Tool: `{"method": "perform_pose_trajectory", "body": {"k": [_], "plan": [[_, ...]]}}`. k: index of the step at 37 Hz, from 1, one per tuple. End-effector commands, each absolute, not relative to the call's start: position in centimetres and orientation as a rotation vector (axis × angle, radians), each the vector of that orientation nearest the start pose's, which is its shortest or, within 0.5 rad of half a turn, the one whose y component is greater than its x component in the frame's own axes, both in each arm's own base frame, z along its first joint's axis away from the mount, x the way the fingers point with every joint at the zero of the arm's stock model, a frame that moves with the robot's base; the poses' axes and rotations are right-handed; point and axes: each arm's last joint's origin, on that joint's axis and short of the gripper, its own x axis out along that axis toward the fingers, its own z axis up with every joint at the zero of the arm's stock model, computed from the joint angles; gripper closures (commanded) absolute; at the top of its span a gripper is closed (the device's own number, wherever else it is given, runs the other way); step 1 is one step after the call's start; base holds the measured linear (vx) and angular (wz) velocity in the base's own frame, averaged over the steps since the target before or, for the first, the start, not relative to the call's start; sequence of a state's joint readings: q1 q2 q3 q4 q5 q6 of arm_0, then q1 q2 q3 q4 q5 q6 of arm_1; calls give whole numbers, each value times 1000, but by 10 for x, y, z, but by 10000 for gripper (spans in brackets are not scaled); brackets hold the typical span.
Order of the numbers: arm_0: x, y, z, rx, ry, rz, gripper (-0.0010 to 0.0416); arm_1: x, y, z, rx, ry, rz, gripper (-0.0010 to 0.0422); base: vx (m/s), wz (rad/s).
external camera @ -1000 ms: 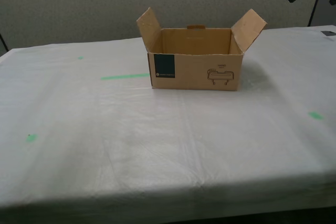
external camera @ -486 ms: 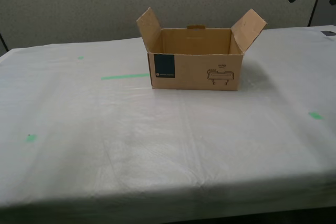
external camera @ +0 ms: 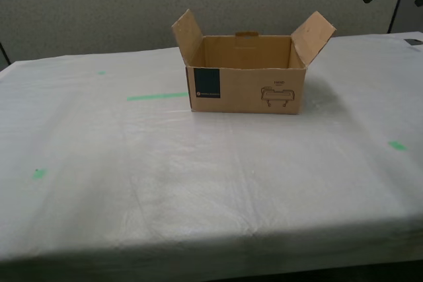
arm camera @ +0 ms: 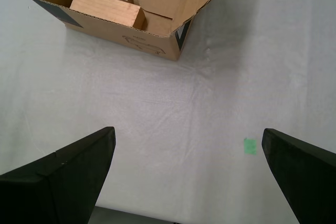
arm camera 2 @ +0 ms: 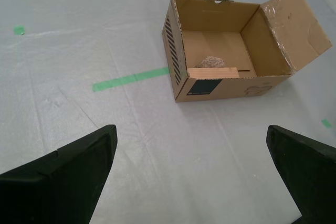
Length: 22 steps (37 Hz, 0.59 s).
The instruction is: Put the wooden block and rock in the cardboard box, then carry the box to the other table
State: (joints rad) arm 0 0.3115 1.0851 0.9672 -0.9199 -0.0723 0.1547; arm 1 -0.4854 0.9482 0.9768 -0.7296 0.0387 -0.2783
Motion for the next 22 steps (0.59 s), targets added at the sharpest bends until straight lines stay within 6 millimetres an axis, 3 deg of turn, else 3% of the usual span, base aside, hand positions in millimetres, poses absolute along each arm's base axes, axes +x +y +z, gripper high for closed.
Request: {"method": "perform_pose_trajectory", "body": {"k": [1, 22], "plan": [[186, 62, 285, 15, 1059, 262, 16, 162, -86, 323, -107, 752, -402, 23, 0, 0], [186, 62, 285, 15, 1059, 262, 16, 162, -87, 323, -107, 752, -403, 23, 0, 0]]}}
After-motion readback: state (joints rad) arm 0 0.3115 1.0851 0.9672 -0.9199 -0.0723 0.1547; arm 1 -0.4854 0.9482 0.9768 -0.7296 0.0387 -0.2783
